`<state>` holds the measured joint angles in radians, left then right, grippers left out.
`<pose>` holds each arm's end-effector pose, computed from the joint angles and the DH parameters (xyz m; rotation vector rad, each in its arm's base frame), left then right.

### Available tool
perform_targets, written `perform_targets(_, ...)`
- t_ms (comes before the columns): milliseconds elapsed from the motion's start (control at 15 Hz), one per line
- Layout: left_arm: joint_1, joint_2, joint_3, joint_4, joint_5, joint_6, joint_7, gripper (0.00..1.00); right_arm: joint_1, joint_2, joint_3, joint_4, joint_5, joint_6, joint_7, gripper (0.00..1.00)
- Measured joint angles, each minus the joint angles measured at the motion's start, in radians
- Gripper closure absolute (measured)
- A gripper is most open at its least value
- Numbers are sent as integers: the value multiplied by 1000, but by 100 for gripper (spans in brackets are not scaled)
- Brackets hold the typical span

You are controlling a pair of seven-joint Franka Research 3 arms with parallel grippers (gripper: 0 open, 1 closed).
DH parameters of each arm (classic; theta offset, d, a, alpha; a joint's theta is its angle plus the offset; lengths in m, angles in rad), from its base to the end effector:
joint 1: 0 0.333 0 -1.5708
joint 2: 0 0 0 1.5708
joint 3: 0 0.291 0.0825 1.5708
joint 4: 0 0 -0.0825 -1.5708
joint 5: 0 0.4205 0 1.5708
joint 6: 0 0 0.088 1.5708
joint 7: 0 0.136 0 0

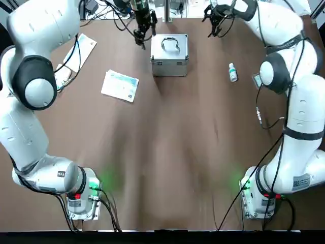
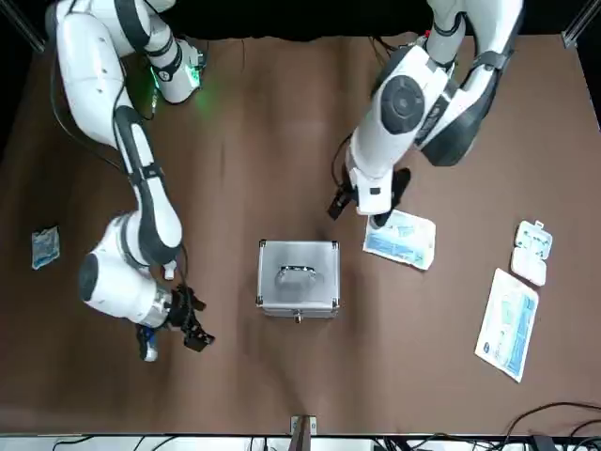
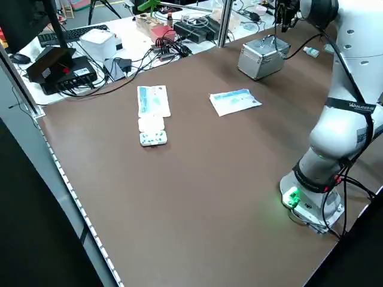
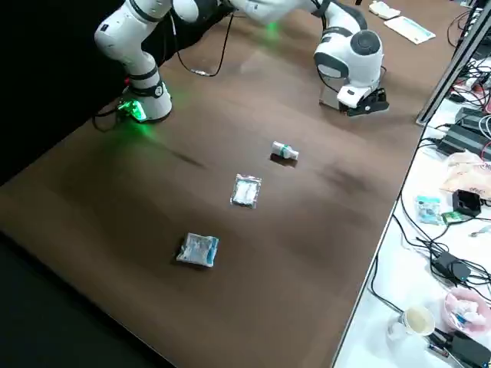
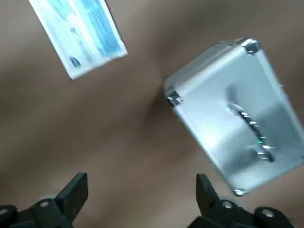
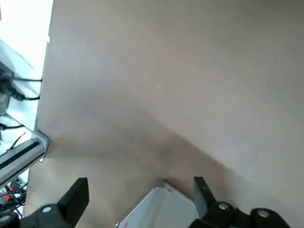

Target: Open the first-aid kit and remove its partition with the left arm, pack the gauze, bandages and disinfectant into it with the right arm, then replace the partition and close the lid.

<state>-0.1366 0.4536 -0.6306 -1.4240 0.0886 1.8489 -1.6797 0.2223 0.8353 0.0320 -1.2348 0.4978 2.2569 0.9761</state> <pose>0.5544 -0.4391 0.4220 2.6890 1.3774 -0.2188 0.7646 0.2171 0.2269 -2.3385 1.3057 0.1398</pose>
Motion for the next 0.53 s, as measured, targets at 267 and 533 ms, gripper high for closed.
perform_targets(267,-118,40,82,25,50,59,-149,0,84,69,1,20,9,36,75,6)
perform_targets(533,-313,99,311,92,52,136,-317,0,125,113,1,40,19,47,148,7)
